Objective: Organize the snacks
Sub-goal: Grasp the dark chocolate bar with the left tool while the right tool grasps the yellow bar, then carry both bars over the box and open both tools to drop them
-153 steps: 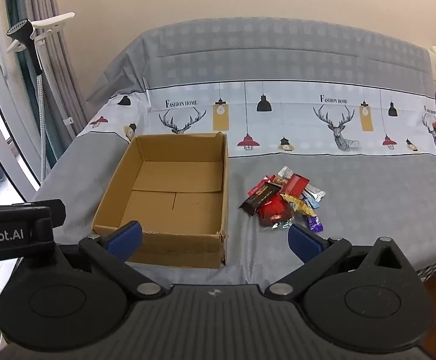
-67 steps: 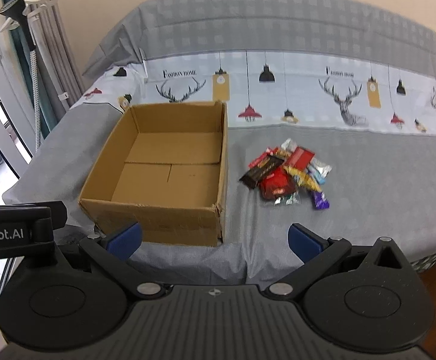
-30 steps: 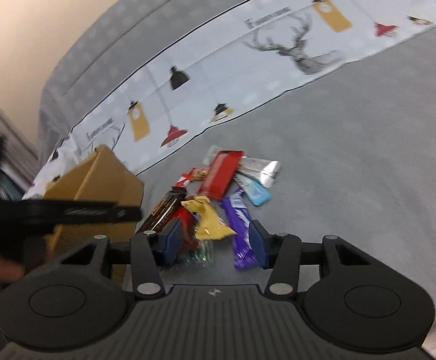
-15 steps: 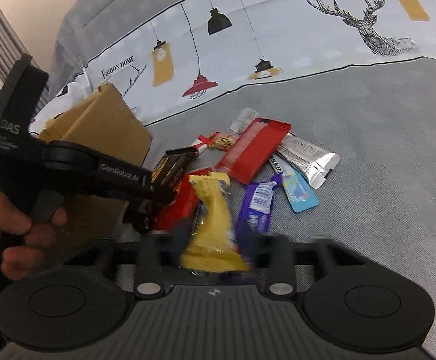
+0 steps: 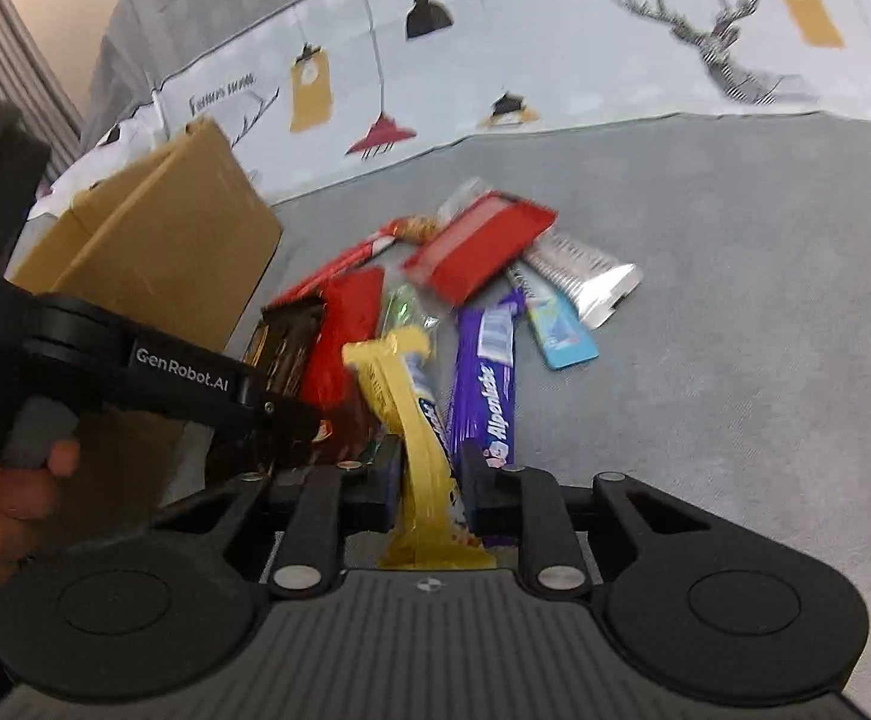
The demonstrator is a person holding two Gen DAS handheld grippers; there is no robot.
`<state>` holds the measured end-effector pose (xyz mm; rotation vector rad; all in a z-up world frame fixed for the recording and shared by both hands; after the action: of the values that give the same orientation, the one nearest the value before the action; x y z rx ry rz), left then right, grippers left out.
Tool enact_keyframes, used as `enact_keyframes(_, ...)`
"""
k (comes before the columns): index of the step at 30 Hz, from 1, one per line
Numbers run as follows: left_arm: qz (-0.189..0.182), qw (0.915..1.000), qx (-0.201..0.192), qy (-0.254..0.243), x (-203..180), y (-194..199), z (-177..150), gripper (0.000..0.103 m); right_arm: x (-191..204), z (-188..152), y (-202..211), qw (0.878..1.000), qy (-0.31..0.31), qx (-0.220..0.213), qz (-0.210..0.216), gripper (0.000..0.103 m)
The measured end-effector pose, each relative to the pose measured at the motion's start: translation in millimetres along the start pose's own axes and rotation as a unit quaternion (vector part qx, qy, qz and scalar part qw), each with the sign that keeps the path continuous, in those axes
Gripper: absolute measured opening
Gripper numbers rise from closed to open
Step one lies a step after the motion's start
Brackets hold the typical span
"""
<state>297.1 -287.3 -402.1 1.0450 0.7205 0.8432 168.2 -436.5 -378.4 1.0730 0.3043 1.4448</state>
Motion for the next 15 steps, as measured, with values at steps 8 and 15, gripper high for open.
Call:
enact_keyframes(8,0.007,0.9999,0.011,-0.011,-5,29,-19,0.043,17,2,2,0.996,0.067,-0.031,-0.04,0.013)
enact_keyframes(15,-0.007,0.9995,-0.028,-0.009,-10,89,-38,0.043,25,4,54,0.993,0.029,-0.096,-0.069,0.013)
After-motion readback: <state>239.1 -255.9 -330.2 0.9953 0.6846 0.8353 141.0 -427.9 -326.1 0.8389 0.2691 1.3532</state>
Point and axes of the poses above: each gripper's, at about its wrist camera, not at the fingertips, and y roughly against the way its jaws point, x to its left, z to its top, the point moved 5 cm from there along -y, roughly the way its jaws point, and after that the axes turned 5 degrees about -y, right-handed, at the moved point
